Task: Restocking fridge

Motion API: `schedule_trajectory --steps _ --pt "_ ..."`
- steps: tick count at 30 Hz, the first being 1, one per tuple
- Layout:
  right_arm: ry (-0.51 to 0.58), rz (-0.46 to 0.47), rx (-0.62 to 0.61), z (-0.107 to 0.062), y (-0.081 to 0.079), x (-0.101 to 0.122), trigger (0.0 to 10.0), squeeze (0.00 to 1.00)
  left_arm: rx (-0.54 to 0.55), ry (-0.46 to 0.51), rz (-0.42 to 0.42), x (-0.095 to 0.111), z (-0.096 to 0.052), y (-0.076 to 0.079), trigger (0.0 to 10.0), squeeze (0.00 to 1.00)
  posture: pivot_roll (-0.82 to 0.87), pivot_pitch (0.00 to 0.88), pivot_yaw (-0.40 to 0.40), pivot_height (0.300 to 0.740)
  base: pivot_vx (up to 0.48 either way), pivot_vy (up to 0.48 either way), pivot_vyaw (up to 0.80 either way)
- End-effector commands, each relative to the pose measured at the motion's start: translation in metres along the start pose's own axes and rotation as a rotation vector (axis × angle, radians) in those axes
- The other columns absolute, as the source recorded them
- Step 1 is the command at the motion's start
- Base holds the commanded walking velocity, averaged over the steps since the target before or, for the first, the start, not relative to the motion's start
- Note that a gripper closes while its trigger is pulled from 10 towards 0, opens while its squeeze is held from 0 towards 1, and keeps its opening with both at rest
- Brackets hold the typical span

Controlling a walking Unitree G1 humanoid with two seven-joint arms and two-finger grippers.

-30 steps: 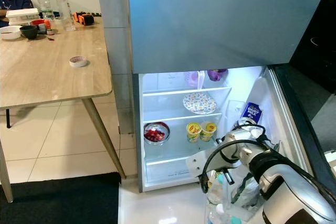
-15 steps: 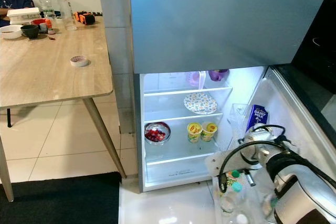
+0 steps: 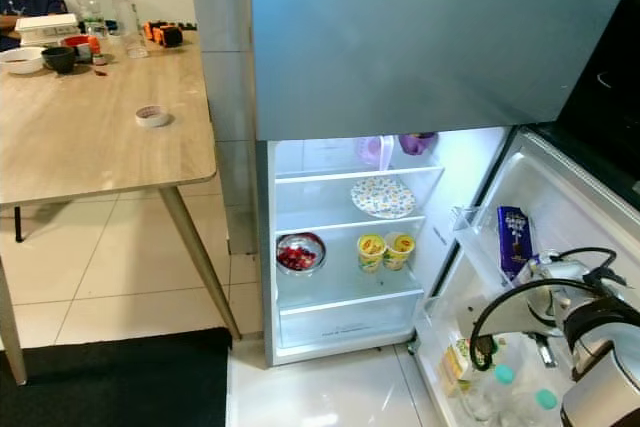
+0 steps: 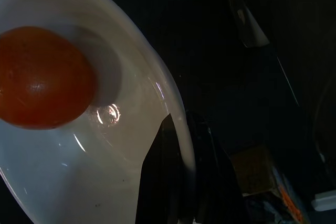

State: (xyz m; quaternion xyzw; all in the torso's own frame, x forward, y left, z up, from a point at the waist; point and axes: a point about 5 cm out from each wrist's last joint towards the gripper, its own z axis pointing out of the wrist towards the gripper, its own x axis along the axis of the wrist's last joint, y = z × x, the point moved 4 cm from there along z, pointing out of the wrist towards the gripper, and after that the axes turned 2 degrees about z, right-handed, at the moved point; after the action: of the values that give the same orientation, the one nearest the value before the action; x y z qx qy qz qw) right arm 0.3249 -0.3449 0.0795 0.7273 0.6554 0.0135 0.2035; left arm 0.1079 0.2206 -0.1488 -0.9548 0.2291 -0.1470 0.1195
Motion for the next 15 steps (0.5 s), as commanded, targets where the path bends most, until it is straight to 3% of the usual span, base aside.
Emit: schedule_trajectory --steps 1,3,4,8,11,15 --pt "0.042 0.020 0.011 0.007 -0.006 0.011 10.0 0.00 0.005 0.022 0.003 0.006 0.000 -0.002 10.0 0.00 -0.09 0.041 -0.048 0.740 0.000 0.000 0.00" --pt "0.042 0.020 0.011 0.007 -0.006 0.011 10.0 0.00 0.005 0.022 0.003 0.006 0.000 -0.002 10.0 0.00 -0.09 0.041 -0.048 0.740 0.000 0.000 0.00" --pt "0.113 0.050 0.018 0.019 -0.015 0.031 10.0 0.00 0.008 0.024 0.007 0.007 0.000 -0.003 10.0 0.00 -0.08 0.034 -0.045 0.740 0.000 0.000 0.00" --pt "0.139 0.061 0.024 0.023 -0.019 0.039 10.0 0.00 0.009 0.024 0.008 0.007 0.001 -0.004 10.0 0.00 -0.08 0.034 -0.045 0.740 0.000 0.000 0.00" --pt "0.300 0.212 0.026 0.050 -0.047 0.086 10.0 0.00 0.030 0.015 0.011 0.002 0.000 -0.012 10.0 0.00 -0.07 0.025 -0.042 0.740 0.000 0.000 0.00" --pt "0.366 0.345 0.020 0.062 -0.064 0.105 10.0 0.00 0.043 0.009 0.002 0.000 0.000 -0.017 10.0 0.00 -0.06 0.024 -0.036 0.740 0.000 0.000 0.00"
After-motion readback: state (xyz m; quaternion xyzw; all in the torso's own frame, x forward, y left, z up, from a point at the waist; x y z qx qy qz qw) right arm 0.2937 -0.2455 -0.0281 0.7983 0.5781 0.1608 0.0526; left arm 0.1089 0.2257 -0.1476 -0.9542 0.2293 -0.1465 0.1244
